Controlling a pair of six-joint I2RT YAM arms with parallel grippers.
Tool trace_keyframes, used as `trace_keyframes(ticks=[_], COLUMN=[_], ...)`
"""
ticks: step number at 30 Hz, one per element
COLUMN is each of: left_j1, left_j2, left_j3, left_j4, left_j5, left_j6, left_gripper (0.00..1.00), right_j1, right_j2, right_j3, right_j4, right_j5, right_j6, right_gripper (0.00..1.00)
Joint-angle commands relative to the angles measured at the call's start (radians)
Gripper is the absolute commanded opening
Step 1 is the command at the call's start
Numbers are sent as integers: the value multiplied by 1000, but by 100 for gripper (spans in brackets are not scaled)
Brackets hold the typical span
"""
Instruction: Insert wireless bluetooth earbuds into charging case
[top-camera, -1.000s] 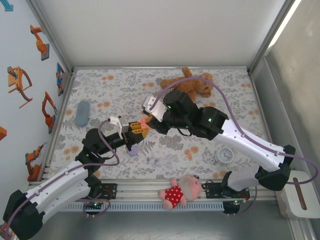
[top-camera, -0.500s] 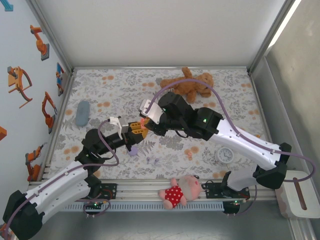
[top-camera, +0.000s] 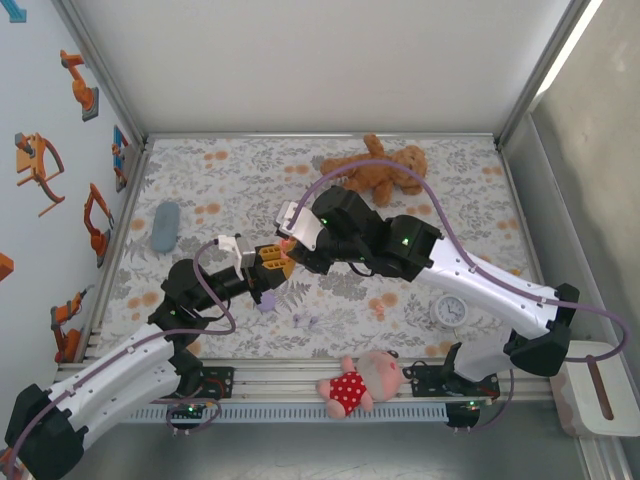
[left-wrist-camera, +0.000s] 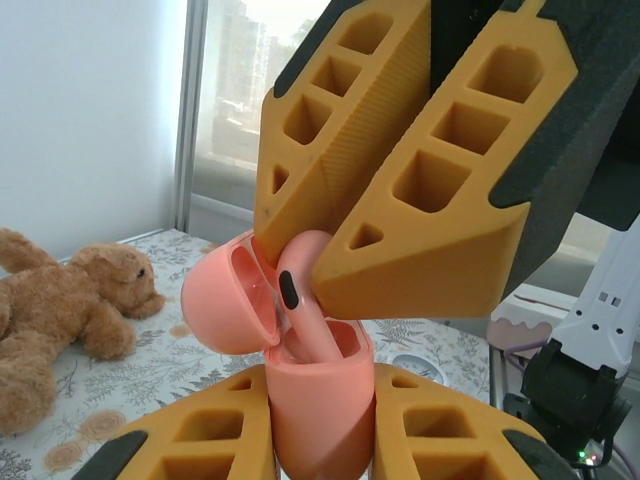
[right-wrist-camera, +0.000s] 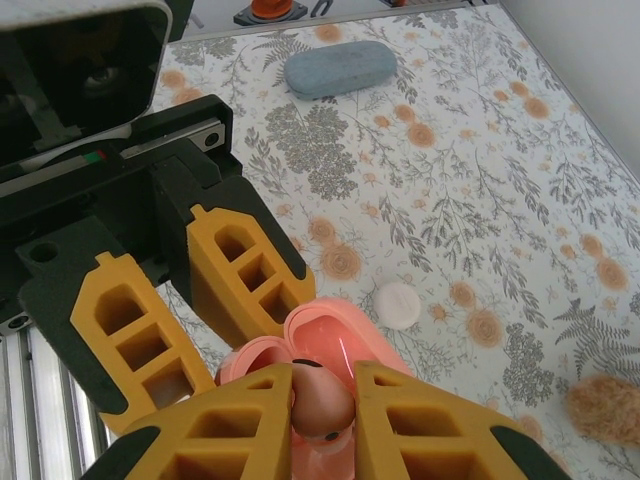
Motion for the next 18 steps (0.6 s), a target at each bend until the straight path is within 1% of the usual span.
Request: trace_keyframes(ticks=[1,8,14,18], left_j1=[-6,-6,-7,-8], left_j2=[-13,-13,-6,-5], left_j3=[32,33,34,35], left_j4=[18,18,19,21], left_j5=[5,3,4,4], left_j6=[12,14,15,16], left_gripper=[0,0,0,0], right_j1=[8,9,8,9], right_j2=[4,1,-23,-41], right_j3=[30,36,38,37], right_j4=[-5,-16,-1,13], right_j5=[-25,-52,-50,-46], right_j6=[-12,-6,-4,0], right_gripper=[19,22,24,28])
